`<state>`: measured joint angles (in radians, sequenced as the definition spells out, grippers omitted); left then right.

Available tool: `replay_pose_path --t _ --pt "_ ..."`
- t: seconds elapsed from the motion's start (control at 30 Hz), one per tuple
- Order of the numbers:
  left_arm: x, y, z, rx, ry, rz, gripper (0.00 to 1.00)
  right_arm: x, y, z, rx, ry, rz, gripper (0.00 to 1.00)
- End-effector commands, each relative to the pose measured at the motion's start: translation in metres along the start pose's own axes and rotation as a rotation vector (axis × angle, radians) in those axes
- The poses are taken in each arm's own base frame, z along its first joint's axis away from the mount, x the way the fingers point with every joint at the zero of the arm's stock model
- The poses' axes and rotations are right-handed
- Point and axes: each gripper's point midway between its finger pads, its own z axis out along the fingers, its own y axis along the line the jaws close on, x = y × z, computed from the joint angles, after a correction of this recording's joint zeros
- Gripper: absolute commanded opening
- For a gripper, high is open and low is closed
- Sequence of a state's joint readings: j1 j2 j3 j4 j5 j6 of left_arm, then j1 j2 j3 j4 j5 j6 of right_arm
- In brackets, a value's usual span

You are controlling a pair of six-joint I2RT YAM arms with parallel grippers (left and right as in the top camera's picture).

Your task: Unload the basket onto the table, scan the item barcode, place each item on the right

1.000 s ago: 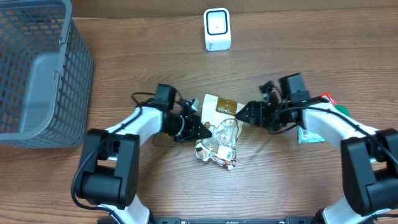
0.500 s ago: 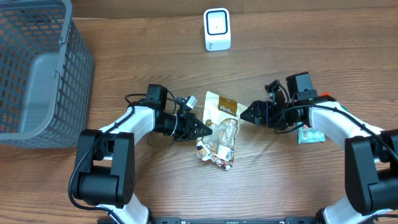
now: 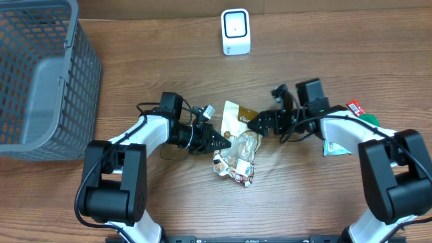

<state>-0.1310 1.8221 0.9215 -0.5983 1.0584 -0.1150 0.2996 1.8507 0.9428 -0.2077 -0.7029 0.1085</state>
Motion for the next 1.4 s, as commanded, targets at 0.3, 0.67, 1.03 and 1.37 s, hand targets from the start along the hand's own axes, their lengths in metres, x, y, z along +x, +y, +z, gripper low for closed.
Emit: replay_pose_path --t 0.3,0.67,1.03,1.37 --pt "-0.005 0.016 0.004 -0.066 -0.016 0.022 0.04 0.032 0.024 0.015 -0.041 0.136 -0.062 0.66" --pt "-0.020 0.028 0.002 -0.146 -0.073 0.010 0.04 0.043 0.056 0.009 -0.236 0.182 -0.047 0.62" --pt "-0.022 0.027 0.002 -0.144 -0.081 0.002 0.04 0.046 0.070 0.008 -0.305 0.192 -0.076 0.62" --pt "-0.019 0.008 0.004 -0.029 -0.060 0.020 0.04 0.060 0.092 0.011 -0.394 0.228 -0.158 0.57"
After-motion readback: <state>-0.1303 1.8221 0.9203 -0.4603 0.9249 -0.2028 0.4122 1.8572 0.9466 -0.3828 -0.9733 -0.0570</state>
